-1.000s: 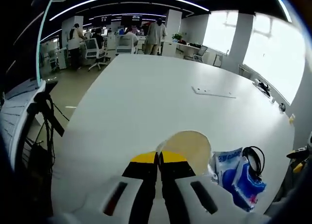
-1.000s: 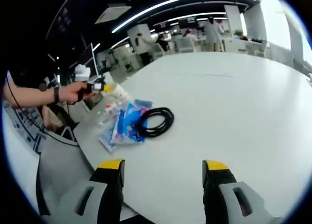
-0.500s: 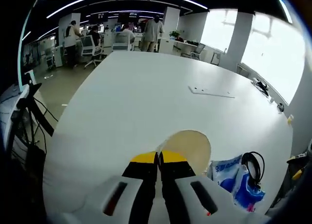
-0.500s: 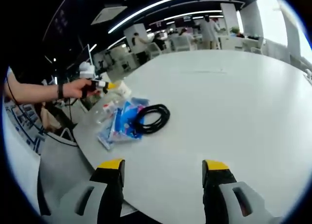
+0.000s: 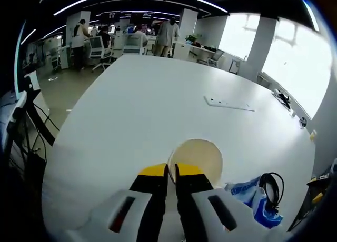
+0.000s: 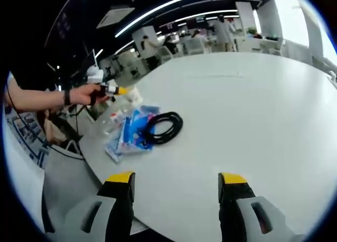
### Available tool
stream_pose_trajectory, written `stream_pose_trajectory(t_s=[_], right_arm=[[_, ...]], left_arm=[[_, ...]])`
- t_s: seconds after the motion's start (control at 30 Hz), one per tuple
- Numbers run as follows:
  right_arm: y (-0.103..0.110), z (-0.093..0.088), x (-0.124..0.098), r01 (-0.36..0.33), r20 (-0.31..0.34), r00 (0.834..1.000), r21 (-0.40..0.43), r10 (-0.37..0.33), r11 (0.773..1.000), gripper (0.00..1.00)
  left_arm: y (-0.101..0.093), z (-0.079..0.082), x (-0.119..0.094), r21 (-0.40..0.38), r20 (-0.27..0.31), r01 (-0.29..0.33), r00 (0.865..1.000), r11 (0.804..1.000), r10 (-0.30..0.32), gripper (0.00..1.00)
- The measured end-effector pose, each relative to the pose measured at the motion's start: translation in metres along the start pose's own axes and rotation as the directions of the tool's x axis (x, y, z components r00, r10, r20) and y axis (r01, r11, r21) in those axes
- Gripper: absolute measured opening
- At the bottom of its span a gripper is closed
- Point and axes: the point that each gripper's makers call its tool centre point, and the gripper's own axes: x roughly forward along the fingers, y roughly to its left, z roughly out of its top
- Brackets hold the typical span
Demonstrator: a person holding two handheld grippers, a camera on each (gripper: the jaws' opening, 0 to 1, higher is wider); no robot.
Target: Arrange the tabletop items into an orderly group along one side of the table until the central work area is clear of visible clutter.
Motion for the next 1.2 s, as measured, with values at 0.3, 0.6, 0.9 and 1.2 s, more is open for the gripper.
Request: stream_pose_trajectory(t_s=[0.3, 0.6, 0.9, 1.2], right_arm=[[0.002, -0.001, 0.001, -0.007, 0.0, 1.0, 0.003, 0.007, 1.0, 0.64], [0.008, -0.005, 0.003, -0.015, -0.006, 1.0, 0.009, 0.015, 1.0, 0.64], [0.013, -0.002, 0.007, -0.021, -0.001, 1.0, 0.003, 0.021, 1.0, 0.64], [0.017, 0.004, 0.011, -0.033, 0.003, 0.999, -0.012, 0.033, 0.999, 0.64]], left_arm=[[0.002, 0.001, 0.002, -0.018, -0.002, 0.004, 1.0, 1.0, -0.004, 0.05], [0.003, 0.006, 0.0, -0.032, 0.015, 0.023, 1.0, 0.999, -0.023, 0.1], [0.006, 0.013, -0.008, -0.038, 0.04, 0.024, 0.999, 0.999, -0.022, 0.12], [0.011, 0.014, -0.019, -0.013, 0.049, 0.022, 0.999, 1.0, -0.022, 0.15]])
